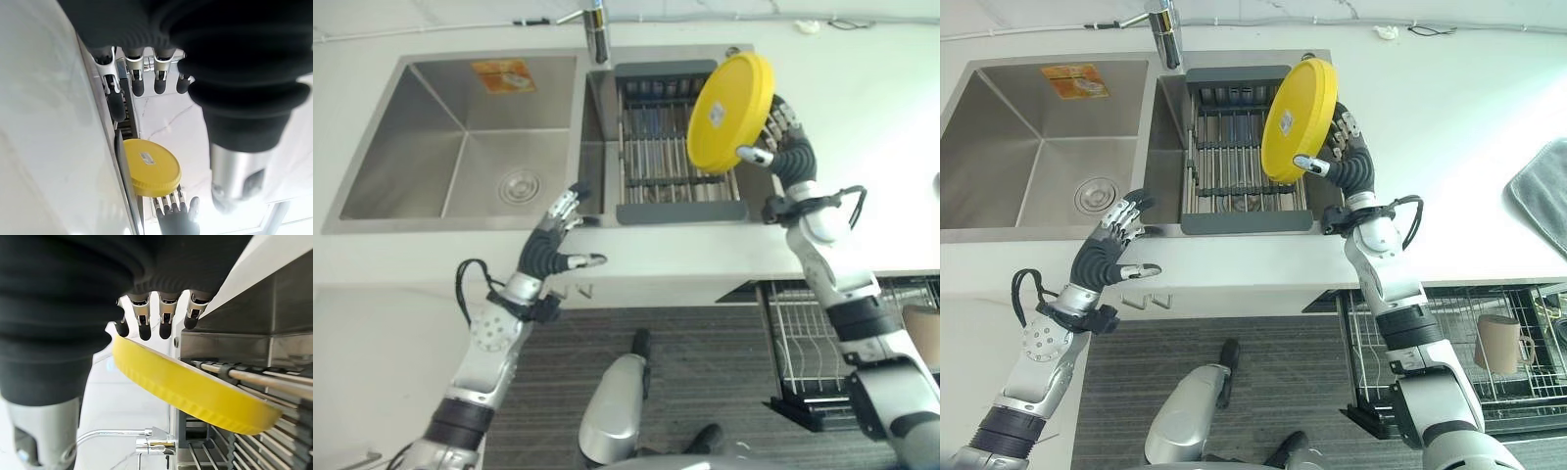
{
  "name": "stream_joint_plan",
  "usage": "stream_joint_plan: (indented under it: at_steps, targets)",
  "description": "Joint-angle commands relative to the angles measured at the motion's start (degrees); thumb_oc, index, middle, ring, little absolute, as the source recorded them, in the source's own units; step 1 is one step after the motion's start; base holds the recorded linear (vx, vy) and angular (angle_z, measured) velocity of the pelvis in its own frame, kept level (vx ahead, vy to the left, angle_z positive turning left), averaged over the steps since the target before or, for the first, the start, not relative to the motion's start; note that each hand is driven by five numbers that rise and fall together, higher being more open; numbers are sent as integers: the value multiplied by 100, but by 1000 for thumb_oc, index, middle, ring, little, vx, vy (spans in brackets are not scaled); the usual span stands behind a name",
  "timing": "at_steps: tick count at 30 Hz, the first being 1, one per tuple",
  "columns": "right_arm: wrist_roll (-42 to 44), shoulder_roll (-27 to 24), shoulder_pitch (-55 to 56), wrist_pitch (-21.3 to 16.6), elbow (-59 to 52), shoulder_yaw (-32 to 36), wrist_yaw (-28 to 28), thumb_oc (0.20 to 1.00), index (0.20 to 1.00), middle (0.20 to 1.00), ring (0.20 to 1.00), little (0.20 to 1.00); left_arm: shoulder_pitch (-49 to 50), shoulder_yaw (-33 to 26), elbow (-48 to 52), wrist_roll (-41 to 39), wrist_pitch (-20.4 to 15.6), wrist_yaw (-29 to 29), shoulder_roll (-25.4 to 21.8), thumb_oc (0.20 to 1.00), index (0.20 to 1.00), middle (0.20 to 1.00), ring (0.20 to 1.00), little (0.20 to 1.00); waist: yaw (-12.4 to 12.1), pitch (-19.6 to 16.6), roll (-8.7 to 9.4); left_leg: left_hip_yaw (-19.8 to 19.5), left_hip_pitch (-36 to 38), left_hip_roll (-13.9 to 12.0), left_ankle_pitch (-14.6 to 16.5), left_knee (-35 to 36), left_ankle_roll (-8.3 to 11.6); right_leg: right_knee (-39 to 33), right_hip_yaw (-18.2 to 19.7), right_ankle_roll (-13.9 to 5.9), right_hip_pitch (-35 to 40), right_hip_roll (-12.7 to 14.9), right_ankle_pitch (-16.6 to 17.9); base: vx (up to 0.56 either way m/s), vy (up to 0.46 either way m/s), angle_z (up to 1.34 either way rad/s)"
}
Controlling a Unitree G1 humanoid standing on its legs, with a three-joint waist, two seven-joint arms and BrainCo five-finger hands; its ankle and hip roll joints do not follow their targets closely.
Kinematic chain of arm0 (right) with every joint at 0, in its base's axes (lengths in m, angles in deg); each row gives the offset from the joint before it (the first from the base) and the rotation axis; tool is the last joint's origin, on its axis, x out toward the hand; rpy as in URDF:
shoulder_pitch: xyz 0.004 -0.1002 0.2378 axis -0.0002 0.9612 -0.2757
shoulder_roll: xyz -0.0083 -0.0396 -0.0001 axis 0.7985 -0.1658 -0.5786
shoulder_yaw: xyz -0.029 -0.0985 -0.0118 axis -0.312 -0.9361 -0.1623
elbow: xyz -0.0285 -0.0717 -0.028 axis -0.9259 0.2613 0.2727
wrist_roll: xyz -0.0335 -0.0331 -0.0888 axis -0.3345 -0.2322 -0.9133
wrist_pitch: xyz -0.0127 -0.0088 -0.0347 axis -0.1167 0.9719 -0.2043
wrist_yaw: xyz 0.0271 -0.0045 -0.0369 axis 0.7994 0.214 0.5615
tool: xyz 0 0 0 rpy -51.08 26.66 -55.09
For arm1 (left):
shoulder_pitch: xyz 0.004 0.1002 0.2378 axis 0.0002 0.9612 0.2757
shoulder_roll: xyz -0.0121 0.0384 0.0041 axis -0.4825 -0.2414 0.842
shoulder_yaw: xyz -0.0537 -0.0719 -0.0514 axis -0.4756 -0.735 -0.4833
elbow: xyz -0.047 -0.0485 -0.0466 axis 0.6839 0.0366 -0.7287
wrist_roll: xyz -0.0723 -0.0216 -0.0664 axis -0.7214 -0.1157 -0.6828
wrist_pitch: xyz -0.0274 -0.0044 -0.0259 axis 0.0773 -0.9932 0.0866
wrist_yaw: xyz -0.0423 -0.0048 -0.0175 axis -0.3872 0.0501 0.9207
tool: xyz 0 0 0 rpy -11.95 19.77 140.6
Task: Place the dishes in the dishwasher.
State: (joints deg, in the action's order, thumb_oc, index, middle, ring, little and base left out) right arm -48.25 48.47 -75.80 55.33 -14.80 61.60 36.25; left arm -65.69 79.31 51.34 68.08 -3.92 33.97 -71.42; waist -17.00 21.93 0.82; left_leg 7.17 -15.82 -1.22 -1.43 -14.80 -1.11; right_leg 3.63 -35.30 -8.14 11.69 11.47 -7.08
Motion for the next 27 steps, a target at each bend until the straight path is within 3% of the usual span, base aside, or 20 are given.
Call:
stream_joint_plan:
  at_steps: [1,12,27]
  targets:
    - [395,-255,-491,-114,46,-106,89,1000,1000,1000,1000,1000,43,238,285,-328,-141,-63,-198,1000,1000,1000,1000,1000,-137,-259,-99,359,316,-433,174,281,466,756,111,364,-359,12,-264,37,40,2]
    - [1026,-310,-850,49,406,-5,32,1000,1000,1000,1000,1000,-90,293,256,-380,-92,-87,-353,1000,1000,1000,1000,1000,-247,-138,-18,298,244,-431,213,176,431,827,90,372,-364,16,-249,21,-3,1]
    - [849,-353,-1094,-5,1012,29,-240,1000,1000,1000,1000,1000,-233,332,215,-438,-115,29,-346,1000,1000,1000,1000,1000,-229,0,-175,334,208,-409,159,228,417,895,96,369,-471,64,-276,-12,0,0]
